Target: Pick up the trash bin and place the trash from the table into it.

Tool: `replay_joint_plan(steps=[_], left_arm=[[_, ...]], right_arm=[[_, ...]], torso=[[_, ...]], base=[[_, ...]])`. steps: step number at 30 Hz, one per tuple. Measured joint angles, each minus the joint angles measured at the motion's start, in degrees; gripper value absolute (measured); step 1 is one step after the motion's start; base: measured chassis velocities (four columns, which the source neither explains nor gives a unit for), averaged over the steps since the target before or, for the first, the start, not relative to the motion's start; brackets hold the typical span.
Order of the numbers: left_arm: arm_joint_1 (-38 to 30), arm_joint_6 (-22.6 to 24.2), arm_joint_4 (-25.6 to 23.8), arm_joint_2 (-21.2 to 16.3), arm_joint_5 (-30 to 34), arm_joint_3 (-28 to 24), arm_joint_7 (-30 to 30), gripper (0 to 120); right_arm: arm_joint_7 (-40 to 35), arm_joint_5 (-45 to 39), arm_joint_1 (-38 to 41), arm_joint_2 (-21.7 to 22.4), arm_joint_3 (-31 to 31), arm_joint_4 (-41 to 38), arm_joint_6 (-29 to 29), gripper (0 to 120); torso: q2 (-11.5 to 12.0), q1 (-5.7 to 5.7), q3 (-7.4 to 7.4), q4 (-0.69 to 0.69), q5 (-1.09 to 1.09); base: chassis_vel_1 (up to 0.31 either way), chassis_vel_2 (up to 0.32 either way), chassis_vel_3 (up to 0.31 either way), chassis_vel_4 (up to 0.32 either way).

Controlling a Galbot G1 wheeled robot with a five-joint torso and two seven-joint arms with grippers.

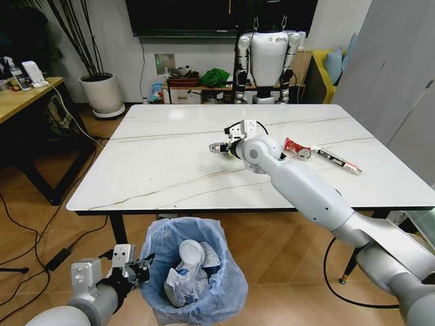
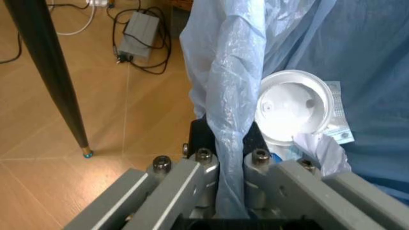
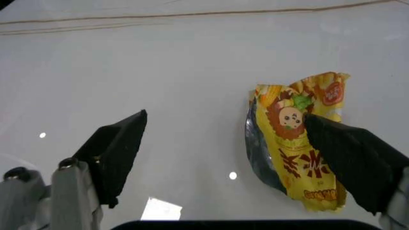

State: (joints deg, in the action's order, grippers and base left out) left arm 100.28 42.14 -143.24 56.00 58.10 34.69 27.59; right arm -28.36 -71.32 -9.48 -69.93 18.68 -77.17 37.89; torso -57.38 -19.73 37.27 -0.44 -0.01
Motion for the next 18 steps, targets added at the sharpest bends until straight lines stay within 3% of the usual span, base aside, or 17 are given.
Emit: replay_joint_plan(steps=[2,5,10,14,18], left_arm=[[0.0,0.0,0.0,0.0,0.0,0.1,0.0,0],[0.3,0.0,0.0,0.2,0.0,0.3,0.0,0],[0.3,0.0,0.0,0.5,-0.1,0.2,0.0,0],[0.4,0.0,0.0,0.6,-0.2,0.1,0.0,0],[0.6,0.0,0.0,0.6,-0.2,0.2,-0.1,0]], right_arm=[[0.1,0.0,0.0,-0.1,0.0,0.3,0.0,86],[0.3,0.3,0.0,0.2,0.0,0.8,0.1,68],[0.5,1.5,-0.2,1.1,-0.9,0.6,0.1,55],[0.8,1.9,0.2,2.5,-1.3,0.3,0.5,63],[2.1,3.2,0.0,4.1,-1.6,1.2,0.5,81]], torso=[[0.0,0.00,0.00,0.00,0.00],[0.0,0.00,0.00,-0.01,0.01],[0.0,0.01,0.00,-0.02,0.02],[0.0,0.01,-0.01,-0.02,0.01],[0.0,0.01,-0.01,-0.03,0.01]], base=[[0.000,0.000,0.000,0.000],[0.000,0.000,0.000,0.000],[0.000,0.000,0.000,0.000],[0.000,0.000,0.000,0.000],[0.000,0.000,0.000,0.000]])
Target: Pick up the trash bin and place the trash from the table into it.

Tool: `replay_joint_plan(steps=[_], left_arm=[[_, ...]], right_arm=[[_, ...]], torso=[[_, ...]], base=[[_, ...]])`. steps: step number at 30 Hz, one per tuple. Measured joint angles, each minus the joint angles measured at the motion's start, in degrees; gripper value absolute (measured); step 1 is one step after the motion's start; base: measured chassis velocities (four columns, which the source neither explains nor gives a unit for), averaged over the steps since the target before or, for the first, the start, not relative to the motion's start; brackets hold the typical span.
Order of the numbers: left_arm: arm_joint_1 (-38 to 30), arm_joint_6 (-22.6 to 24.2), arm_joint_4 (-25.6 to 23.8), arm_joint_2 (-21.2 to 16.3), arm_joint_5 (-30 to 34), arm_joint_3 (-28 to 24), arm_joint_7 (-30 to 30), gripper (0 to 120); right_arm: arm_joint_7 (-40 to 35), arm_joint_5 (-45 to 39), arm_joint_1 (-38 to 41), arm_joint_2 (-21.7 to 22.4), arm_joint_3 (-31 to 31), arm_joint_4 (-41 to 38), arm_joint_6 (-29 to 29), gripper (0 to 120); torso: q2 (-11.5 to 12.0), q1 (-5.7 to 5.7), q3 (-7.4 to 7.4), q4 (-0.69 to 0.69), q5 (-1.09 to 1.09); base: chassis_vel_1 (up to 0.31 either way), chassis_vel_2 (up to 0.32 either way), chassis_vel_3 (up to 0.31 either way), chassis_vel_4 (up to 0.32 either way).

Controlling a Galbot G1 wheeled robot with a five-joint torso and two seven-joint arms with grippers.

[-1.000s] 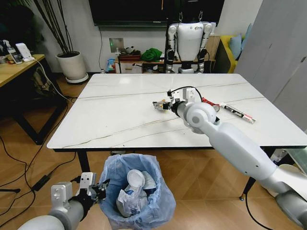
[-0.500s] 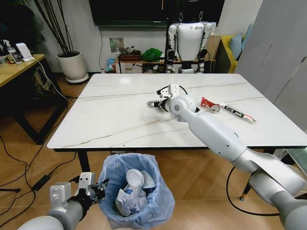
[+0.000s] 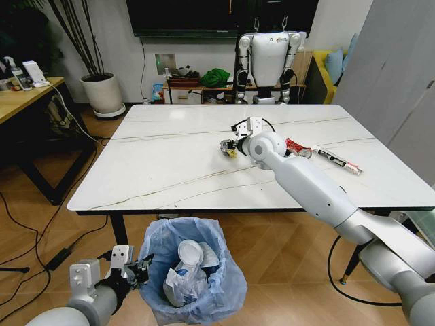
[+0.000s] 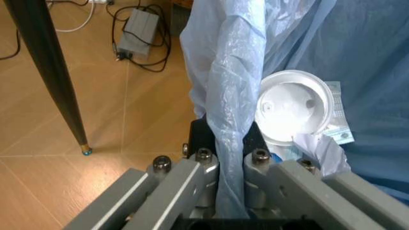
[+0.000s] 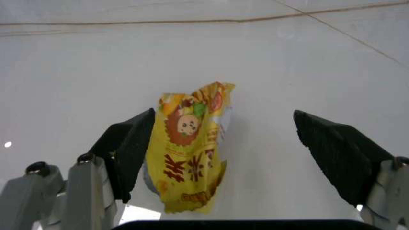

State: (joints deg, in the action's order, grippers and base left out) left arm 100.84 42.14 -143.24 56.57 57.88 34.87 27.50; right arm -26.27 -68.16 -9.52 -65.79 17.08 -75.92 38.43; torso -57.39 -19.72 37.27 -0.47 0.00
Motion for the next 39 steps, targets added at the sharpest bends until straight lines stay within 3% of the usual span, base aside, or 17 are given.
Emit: replay_joint_plan(steps=[4,8,10,24,26,36,39], left_arm=[[-0.1,0.0,0.0,-0.2,0.0,0.1,0.0,0],[-0.5,0.0,0.0,-0.3,0.1,0.1,0.0,0],[-0.5,0.0,0.0,-0.3,0.1,0.0,0.0,0],[-0.4,0.0,0.0,-0.3,0.1,0.1,0.0,0],[-0.3,0.0,0.0,-0.3,0.1,0.1,0.0,0],[-0.3,0.0,0.0,-0.3,0.1,0.0,0.0,0],[-0.2,0.0,0.0,-0.3,0.1,0.2,0.0,0]], right_arm=[[0.4,0.1,-0.6,0.3,0.0,0.3,0.0,79],[0.5,0.0,-0.9,-0.4,0.0,1.2,-0.1,70],[0.5,-0.1,-0.9,-0.8,0.0,1.6,-0.3,59],[0.3,0.1,-1.3,-1.8,0.4,2.3,-1.2,18],[0.0,0.1,-1.3,-1.7,0.4,2.3,-1.3,5],[-0.8,0.6,-1.4,-1.5,0.6,1.4,-2.0,0],[-0.6,0.4,-2.4,0.9,-1.2,-3.1,-2.7,0]], torso=[[0.0,0.00,0.00,0.00,0.01],[0.0,0.00,0.00,0.00,0.00],[0.0,0.00,0.00,0.01,-0.01],[0.0,0.00,0.00,0.01,-0.01],[0.0,0.00,0.00,0.01,-0.01],[0.0,0.00,0.00,0.01,0.00],[0.0,-0.01,0.01,0.04,0.01]], base=[[0.000,0.000,0.000,0.000],[0.000,0.000,0.000,0.000],[0.000,0.000,0.000,0.000],[0.000,0.000,0.000,0.000],[0.000,0.000,0.000,0.000],[0.000,0.000,0.000,0.000],[0.000,0.000,0.000,0.000]])
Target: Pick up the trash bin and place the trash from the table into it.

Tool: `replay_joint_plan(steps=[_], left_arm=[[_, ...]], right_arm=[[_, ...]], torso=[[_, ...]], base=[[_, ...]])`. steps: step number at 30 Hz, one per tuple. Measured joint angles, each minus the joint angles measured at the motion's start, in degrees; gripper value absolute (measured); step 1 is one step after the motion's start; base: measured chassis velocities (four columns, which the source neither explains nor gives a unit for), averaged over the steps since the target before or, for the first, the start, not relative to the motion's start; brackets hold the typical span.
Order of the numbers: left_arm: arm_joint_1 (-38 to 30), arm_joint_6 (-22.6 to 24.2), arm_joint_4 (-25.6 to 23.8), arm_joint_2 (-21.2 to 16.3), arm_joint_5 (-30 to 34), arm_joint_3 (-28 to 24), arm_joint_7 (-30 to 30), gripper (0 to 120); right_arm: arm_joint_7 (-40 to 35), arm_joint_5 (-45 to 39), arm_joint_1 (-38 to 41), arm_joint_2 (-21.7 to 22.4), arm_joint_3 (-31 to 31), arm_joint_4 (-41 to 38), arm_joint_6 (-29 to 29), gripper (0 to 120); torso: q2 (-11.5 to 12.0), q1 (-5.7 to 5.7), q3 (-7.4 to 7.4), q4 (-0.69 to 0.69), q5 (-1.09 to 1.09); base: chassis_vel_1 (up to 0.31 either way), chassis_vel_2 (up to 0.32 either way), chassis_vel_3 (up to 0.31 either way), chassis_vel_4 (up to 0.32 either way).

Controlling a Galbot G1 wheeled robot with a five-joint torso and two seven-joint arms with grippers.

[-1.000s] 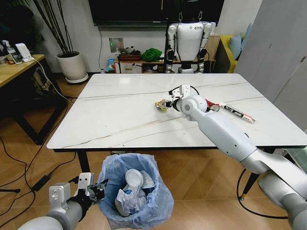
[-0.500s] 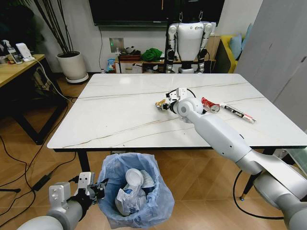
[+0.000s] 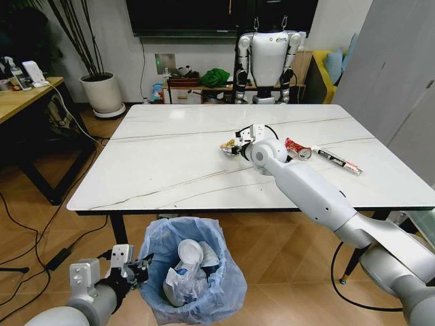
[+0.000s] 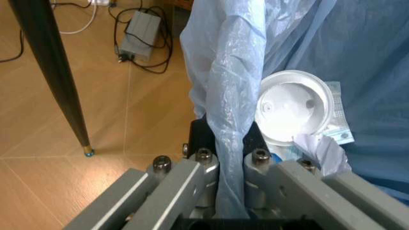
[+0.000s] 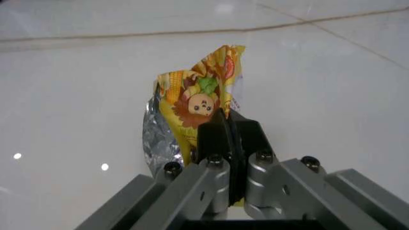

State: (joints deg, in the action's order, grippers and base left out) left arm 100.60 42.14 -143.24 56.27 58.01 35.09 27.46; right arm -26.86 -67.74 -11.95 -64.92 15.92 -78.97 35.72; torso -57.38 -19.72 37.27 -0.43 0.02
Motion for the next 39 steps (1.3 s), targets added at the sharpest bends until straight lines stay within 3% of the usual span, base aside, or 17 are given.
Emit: replay_joint_plan(steps=[2,5,9,14,23,26,27,38,39], left_arm=[[0.0,0.0,0.0,0.0,0.0,0.1,0.0,0],[-0.2,0.0,0.0,0.2,0.0,-0.2,0.0,0],[-0.4,0.0,0.0,0.2,0.0,-0.4,0.0,0],[-0.7,0.0,0.0,-0.2,0.0,-0.7,0.0,0],[-0.7,0.0,0.0,-0.7,0.2,-0.6,0.0,0],[-0.7,0.0,0.0,-0.8,0.3,-0.6,0.0,0],[-0.8,0.0,0.0,-0.9,0.3,-0.8,0.0,0],[-1.4,0.0,0.0,-0.8,0.2,-2.2,0.7,0],[-1.3,0.0,0.0,-0.7,0.2,-2.3,0.7,0]], right_arm=[[0.4,-1.4,-0.7,1.7,-1.2,-2.6,0.0,0],[3.3,-4.4,-3.8,6.6,-5.0,-12.5,0.1,0],[4.7,-4.9,-5.6,8.2,-6.4,-17.1,-0.3,0],[9.8,-5.0,-17.1,13.7,-11.9,-35.8,-3.3,0],[15.1,-4.2,-23.7,16.5,-14.1,-47.8,-4.9,0],[16.4,-3.4,-26.0,18.0,-13.9,-51.2,-6.0,0],[17.9,-1.6,-29.3,20.5,-13.1,-54.9,-7.0,0],[20.0,12.5,-39.0,25.0,-2.2,-61.0,-8.0,0],[20.2,13.6,-39.4,25.4,-2.0,-61.2,-7.6,5]], torso=[[0.0,0.00,0.00,-0.01,-0.02],[0.0,0.00,0.00,-0.05,0.01],[0.0,0.01,-0.01,-0.06,-0.03],[0.0,0.00,-0.01,-0.03,-0.02],[0.0,0.01,-0.02,-0.03,-0.01],[0.0,0.01,-0.02,-0.03,-0.01],[0.0,0.01,-0.01,-0.03,-0.02],[0.0,0.01,-0.01,-0.03,-0.02],[0.0,0.01,-0.01,-0.03,-0.02]], base=[[0.000,0.000,0.000,0.000],[0.000,0.000,0.000,0.000],[0.000,0.000,0.000,0.000],[0.000,0.000,0.000,0.000],[0.000,0.000,0.000,0.000],[0.000,0.000,0.000,0.000],[0.000,0.000,0.000,0.000],[0.000,0.000,0.000,0.000],[0.000,0.000,0.000,0.000]])
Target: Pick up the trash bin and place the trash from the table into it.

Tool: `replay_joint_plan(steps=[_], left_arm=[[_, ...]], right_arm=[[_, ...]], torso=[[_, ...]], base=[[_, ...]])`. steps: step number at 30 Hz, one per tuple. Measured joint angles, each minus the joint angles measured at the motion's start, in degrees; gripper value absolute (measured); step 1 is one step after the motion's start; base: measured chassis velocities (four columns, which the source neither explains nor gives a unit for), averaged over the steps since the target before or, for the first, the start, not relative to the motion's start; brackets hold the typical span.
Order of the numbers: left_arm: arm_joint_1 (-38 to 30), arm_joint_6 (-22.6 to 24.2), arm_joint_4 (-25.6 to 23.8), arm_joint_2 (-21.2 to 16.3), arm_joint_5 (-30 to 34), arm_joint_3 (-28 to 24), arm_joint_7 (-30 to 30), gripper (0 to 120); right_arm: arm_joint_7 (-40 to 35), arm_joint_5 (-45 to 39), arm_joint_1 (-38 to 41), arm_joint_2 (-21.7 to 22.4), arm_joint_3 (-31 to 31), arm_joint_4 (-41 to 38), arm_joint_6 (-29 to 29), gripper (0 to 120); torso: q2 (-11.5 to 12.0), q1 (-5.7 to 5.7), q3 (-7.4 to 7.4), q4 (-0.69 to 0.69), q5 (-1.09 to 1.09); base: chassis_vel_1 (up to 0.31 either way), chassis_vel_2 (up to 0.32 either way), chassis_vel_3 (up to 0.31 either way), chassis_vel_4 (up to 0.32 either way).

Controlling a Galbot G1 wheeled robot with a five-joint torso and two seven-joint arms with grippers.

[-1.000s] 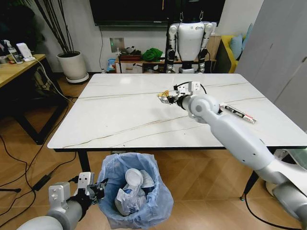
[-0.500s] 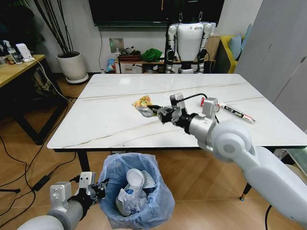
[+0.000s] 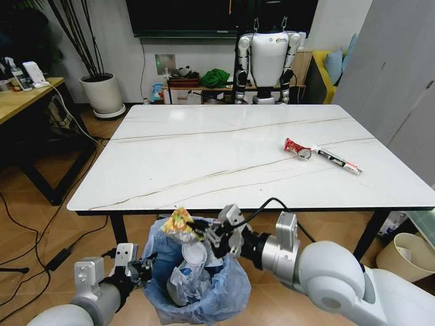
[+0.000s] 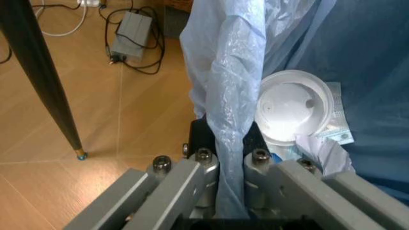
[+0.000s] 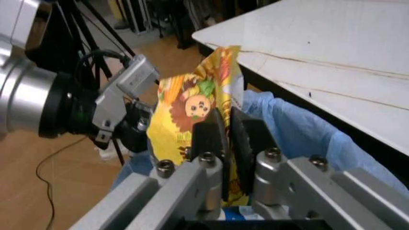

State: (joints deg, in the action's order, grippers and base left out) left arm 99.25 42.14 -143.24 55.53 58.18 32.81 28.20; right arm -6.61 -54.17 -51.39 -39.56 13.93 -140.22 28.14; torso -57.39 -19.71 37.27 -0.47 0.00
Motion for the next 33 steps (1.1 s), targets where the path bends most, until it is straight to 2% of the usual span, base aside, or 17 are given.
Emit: replay_joint_plan(steps=[2,4,6,9,10,12,14,17,20,22,24,26,27,28,31,33], left_arm=[[0.0,0.0,0.0,0.0,0.0,0.0,0.1,0],[0.1,0.0,0.0,0.0,0.0,-0.1,0.4,0],[0.2,0.0,0.0,0.0,0.0,-0.1,0.5,0],[0.2,0.0,0.0,-0.1,0.2,-0.1,0.7,0],[0.2,0.0,0.0,-0.1,0.2,-0.1,0.7,0],[0.4,0.0,0.0,-0.3,0.2,0.0,1.1,0],[0.6,0.0,0.0,-0.3,0.3,0.1,1.3,0],[1.2,0.0,0.0,-0.6,0.3,0.1,1.5,0],[1.3,0.0,0.0,-0.8,0.3,0.2,1.5,0],[1.6,0.0,0.0,-1.1,0.3,0.5,1.5,0],[1.6,0.0,0.0,-1.1,0.3,0.5,1.5,0],[2.0,0.0,0.0,-1.4,0.3,0.7,1.5,0],[2.1,0.0,0.0,-1.4,0.3,0.7,1.5,0],[2.1,0.0,0.0,-1.4,0.3,0.7,1.5,0],[2.3,0.0,0.0,-1.5,0.3,0.7,1.5,0],[2.4,0.0,0.0,-1.5,0.3,0.7,1.5,0]], right_arm=[[0.1,0.8,-0.3,0.2,0.0,0.0,0.2,8],[0.1,2.6,-1.0,0.3,0.0,0.2,0.6,19],[0.1,3.0,-1.2,0.4,0.0,0.4,0.6,23],[0.2,4.3,-1.9,0.6,-0.6,0.7,0.6,36],[0.2,4.3,-1.9,0.6,-0.6,0.7,0.6,36],[0.2,4.3,-2.2,0.5,-2.4,0.4,0.5,47],[0.2,4.1,-2.3,0.4,-3.6,0.2,0.4,51],[-1.9,2.2,-2.5,-0.1,-8.7,-0.6,-0.8,66],[-4.1,1.3,-3.3,-0.4,-12.2,-0.8,-1.6,73],[-6.2,0.7,-6.0,-1.6,-20.1,-0.9,-1.8,86],[-6.5,0.6,-6.4,-1.8,-21.3,-0.9,-1.8,88],[-8.0,0.8,-10.2,-4.0,-28.6,-1.0,-0.6,97],[-8.1,1.3,-12.1,-4.9,-31.3,-1.0,-0.2,99],[-8.1,1.3,-12.1,-4.9,-31.3,-1.0,-0.2,99],[-7.4,6.4,-20.6,-8.3,-39.0,-1.2,-0.1,100],[-7.0,8.2,-23.5,-9.6,-40.9,-1.7,-0.1,100]], torso=[[0.0,0.00,0.00,0.00,0.00],[0.0,0.00,0.00,0.01,0.00],[0.0,0.00,0.01,0.00,0.01],[0.0,-0.01,0.01,0.00,0.00],[0.0,-0.01,0.01,0.00,0.00],[0.0,-0.01,0.01,0.00,0.00],[0.0,-0.01,0.01,0.00,0.01],[0.0,-0.01,0.01,0.01,0.00],[0.0,-0.01,0.01,0.01,0.00],[0.0,-0.01,0.01,0.01,0.00],[0.0,-0.01,0.01,0.01,0.00],[0.0,-0.01,0.01,0.01,0.01],[0.0,-0.01,0.01,0.01,0.01],[0.0,-0.01,0.01,0.01,0.01],[0.0,-0.01,0.00,0.01,0.01],[0.0,-0.01,0.00,-0.01,0.01]], base=[[0.000,0.000,0.000,0.000],[0.000,0.000,0.000,0.000],[0.000,0.000,0.000,0.000],[0.000,0.000,0.000,0.000],[0.000,0.000,0.000,0.000],[0.000,0.000,0.000,0.000],[0.000,0.000,0.000,0.000],[0.000,0.000,0.000,0.000],[0.000,0.000,0.000,0.000],[0.000,0.000,0.000,0.000],[0.000,0.000,0.000,0.000],[0.000,0.000,0.000,0.000],[0.000,0.000,0.000,0.000],[0.000,0.000,0.000,0.000],[0.000,0.000,0.000,0.000],[0.000,0.000,0.000,0.000]])
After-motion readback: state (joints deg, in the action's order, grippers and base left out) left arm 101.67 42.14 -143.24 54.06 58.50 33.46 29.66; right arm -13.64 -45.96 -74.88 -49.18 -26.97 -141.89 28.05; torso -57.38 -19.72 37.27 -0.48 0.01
